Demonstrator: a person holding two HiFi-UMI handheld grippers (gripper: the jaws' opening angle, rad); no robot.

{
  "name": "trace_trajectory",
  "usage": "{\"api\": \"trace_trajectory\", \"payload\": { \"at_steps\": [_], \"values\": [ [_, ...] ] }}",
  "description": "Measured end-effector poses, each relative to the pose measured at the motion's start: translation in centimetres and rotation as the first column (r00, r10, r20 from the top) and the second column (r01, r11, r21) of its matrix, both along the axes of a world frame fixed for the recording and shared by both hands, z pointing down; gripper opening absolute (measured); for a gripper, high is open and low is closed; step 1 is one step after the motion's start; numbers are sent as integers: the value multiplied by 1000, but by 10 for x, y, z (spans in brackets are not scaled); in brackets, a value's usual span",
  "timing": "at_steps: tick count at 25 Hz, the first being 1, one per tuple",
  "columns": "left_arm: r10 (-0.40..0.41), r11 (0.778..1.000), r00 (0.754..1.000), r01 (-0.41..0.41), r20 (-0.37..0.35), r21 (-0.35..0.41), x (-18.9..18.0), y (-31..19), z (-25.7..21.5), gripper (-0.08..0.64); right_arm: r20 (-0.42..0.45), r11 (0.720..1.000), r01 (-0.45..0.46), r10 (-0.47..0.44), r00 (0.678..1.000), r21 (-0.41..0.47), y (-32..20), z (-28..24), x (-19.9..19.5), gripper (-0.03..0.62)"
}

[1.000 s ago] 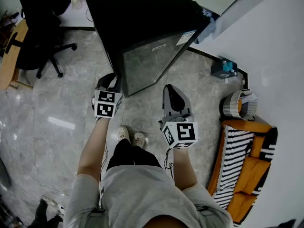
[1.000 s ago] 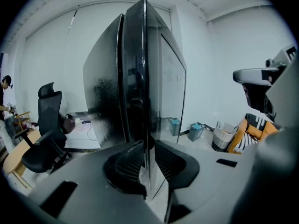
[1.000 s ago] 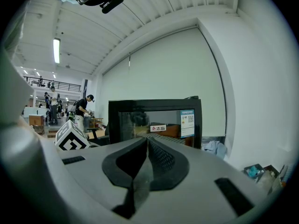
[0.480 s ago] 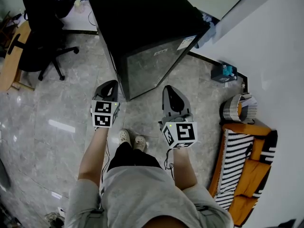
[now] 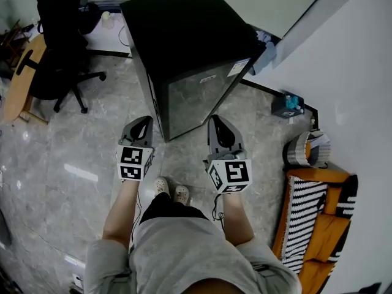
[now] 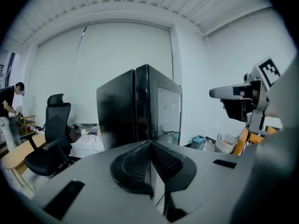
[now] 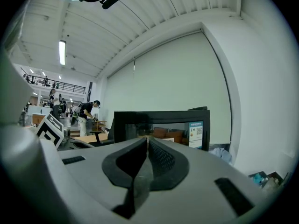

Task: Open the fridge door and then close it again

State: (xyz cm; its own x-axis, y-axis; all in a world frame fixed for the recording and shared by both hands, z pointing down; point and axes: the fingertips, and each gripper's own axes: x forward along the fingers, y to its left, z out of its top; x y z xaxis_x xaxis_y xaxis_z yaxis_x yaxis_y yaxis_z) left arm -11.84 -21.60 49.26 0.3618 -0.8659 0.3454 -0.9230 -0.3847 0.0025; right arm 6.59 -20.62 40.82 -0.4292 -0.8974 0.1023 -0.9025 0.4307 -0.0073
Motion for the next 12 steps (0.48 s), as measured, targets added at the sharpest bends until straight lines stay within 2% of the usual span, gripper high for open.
{"api": "trace_trajectory", "payload": {
  "at_steps": [4,12],
  "values": [
    [0,999,999,2,-44,47,1,11,-25,14,-7,1000,8,-8,1000,13,4,-9,-4,26],
    [5,990,997,5,-74,138,6,30,-69,14,-15,999,20,-20,1000,33,15,-22,-5,26]
  ]
}}
